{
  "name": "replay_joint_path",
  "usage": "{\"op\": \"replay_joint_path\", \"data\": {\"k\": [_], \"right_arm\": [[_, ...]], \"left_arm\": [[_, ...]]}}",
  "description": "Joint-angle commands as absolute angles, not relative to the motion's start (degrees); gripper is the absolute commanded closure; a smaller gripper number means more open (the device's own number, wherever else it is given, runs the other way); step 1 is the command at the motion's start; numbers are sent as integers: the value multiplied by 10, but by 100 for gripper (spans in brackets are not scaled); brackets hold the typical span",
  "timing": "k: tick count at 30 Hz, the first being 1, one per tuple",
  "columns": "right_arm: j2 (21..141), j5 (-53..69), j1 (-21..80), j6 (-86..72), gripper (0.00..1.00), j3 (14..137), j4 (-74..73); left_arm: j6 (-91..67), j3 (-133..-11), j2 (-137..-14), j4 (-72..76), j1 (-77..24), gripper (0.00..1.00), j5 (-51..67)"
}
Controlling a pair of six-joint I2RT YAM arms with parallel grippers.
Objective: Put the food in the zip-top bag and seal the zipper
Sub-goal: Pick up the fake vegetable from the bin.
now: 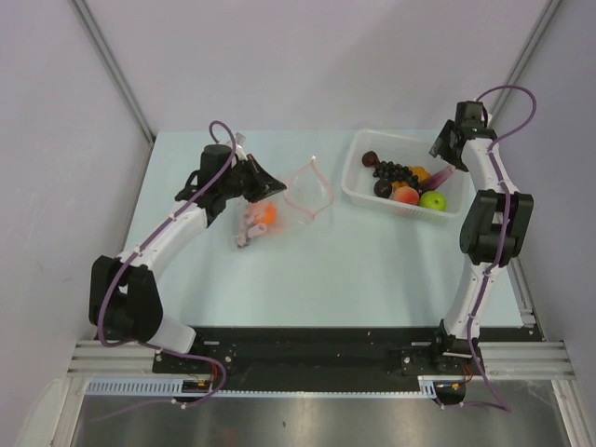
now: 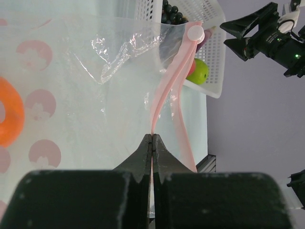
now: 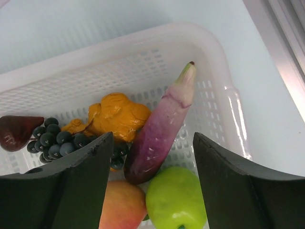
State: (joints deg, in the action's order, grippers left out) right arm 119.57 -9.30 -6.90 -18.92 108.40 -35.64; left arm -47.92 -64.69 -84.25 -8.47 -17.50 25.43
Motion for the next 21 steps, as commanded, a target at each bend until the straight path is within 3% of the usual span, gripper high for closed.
{"op": "replay_joint_path", "data": {"k": [1, 18, 20, 21], "right_arm": [[1219, -142, -57, -225, 28, 1104, -357], [1326, -172, -32, -189, 34, 1153, -342], [1329, -171, -31, -189, 41, 1158, -341], [1329, -171, -31, -187, 50, 1160, -342]], "left_arm": [[-468, -673, -847, -84, -177, 100, 244], [-487, -689, -866, -87, -176, 100, 249], [-486, -689, -866, -87, -175, 100, 249], [-485, -689, -865, -87, -175, 100, 249]]}}
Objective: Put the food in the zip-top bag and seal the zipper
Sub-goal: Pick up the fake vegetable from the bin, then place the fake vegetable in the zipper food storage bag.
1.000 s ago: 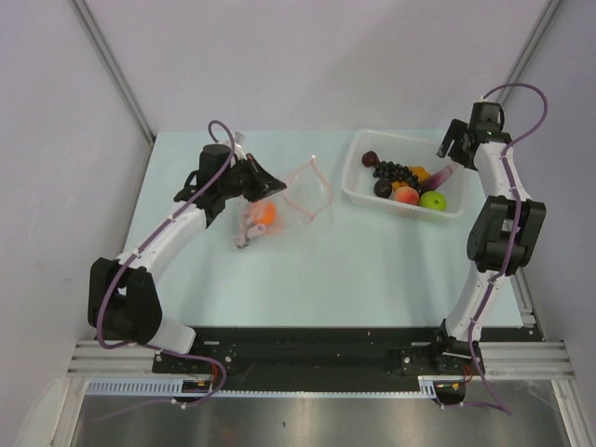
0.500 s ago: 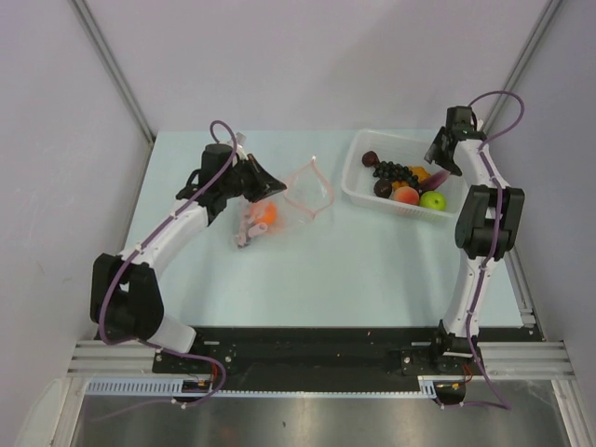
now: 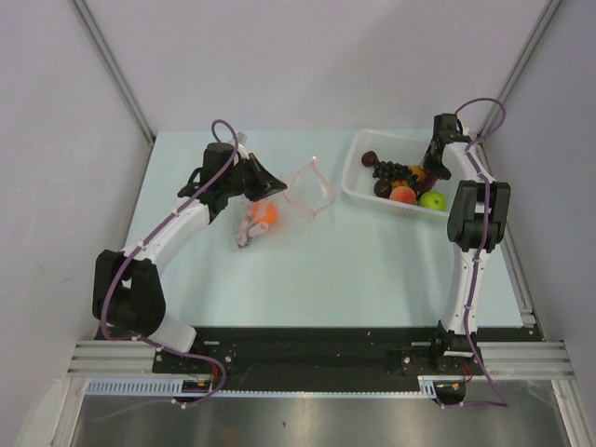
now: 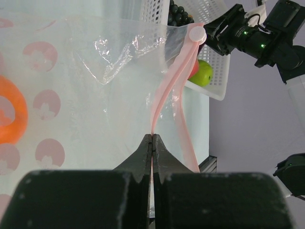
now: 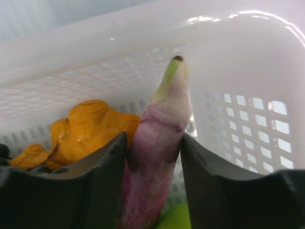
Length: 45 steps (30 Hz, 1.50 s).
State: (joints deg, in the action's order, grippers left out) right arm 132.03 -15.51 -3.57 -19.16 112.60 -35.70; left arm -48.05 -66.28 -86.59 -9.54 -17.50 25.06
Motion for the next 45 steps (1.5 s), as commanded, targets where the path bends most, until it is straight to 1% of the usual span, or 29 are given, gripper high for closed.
{"op": "replay_joint_path", "data": {"k": [1, 3, 8, 11, 12, 17, 21, 22, 24, 25, 27, 28, 29, 30, 34, 38, 39, 45], "right_arm": [[1327, -169, -31, -187, 54, 1162, -341], [1317, -166, -34, -192, 62, 1165, -345], [1268, -135, -45, -210, 76, 1183, -365], [1245, -113, -46, -207, 91, 1201, -359], [1231, -107, -46, -207, 100, 1210, -354], [1179, -79, -33, -193, 100, 1230, -307], [1120, -46, -5, -165, 100, 1208, -254], [1080, -24, -2, -161, 100, 1167, -234], [1034, -6, 41, -148, 100, 1113, -153], [992, 23, 54, -142, 100, 1050, -94], [944, 35, 101, -132, 100, 980, -27], [925, 46, 114, -133, 100, 948, 55], [889, 47, 131, -134, 100, 890, 89], [878, 47, 161, -130, 100, 874, 113], [873, 11, 231, -140, 100, 863, 155], [902, 1, 278, -163, 100, 862, 173], [913, -17, 284, -177, 100, 861, 170], [940, -29, 339, -267, 100, 853, 109]], "left_arm": [[-484, -689, -865, -88, -175, 100, 248], [-483, -690, -863, -89, -174, 100, 247], [-482, -691, -858, -90, -173, 100, 250], [-485, -691, -856, -87, -173, 100, 253], [-486, -691, -855, -86, -173, 100, 254], [-479, -697, -855, -89, -172, 100, 259], [-477, -704, -853, -89, -169, 100, 275], [-479, -704, -853, -83, -169, 100, 279], [-488, -701, -846, -75, -168, 100, 292], [-493, -700, -846, -65, -167, 100, 297], [-511, -694, -841, -55, -166, 100, 309], [-516, -691, -837, -43, -165, 100, 314], [-525, -688, -834, -39, -164, 100, 316], [-530, -685, -831, -33, -165, 100, 319], [-552, -679, -827, -5, -162, 100, 336], [-582, -672, -824, 23, -160, 100, 348], [-584, -671, -824, 31, -158, 100, 348], [-591, -668, -813, 33, -140, 100, 352]]}}
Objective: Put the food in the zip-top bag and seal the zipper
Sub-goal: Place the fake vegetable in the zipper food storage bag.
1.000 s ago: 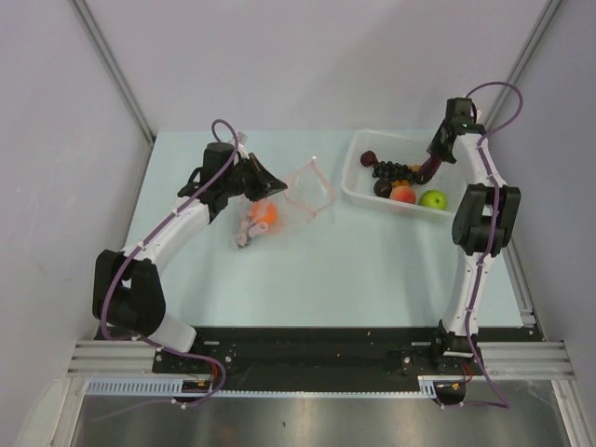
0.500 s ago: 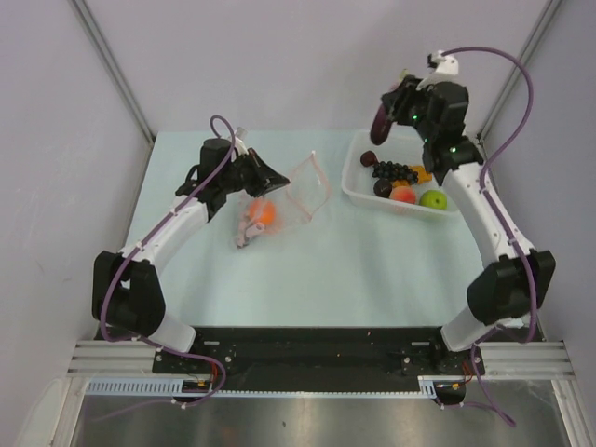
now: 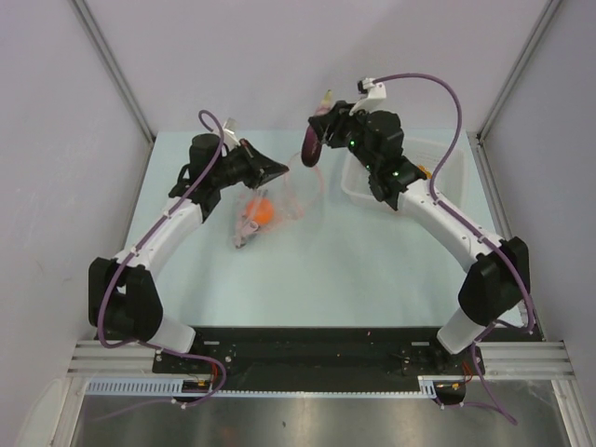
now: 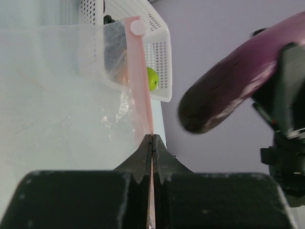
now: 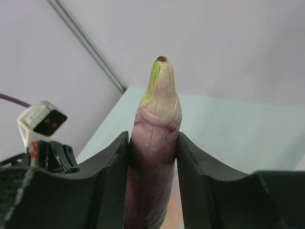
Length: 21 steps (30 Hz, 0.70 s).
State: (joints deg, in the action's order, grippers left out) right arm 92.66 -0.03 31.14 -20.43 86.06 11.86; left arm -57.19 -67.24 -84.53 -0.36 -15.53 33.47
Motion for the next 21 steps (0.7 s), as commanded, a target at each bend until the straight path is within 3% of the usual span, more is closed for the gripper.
{"op": "replay_joint_path", "data": {"k": [1, 11, 18, 21], "right_arm": [[942, -34, 351, -273, 100, 846, 93], [982, -4, 388, -339, 100, 820, 31], [1008, 141, 388, -348, 100, 820, -57], [1009, 198, 375, -336, 79, 823, -48]], "left_arm": [[-591, -666, -811, 33, -138, 100, 353], [-611, -631, -797, 56, -118, 100, 360], [-611, -624, -793, 63, -114, 100, 363], [-606, -621, -789, 62, -114, 100, 364]]}}
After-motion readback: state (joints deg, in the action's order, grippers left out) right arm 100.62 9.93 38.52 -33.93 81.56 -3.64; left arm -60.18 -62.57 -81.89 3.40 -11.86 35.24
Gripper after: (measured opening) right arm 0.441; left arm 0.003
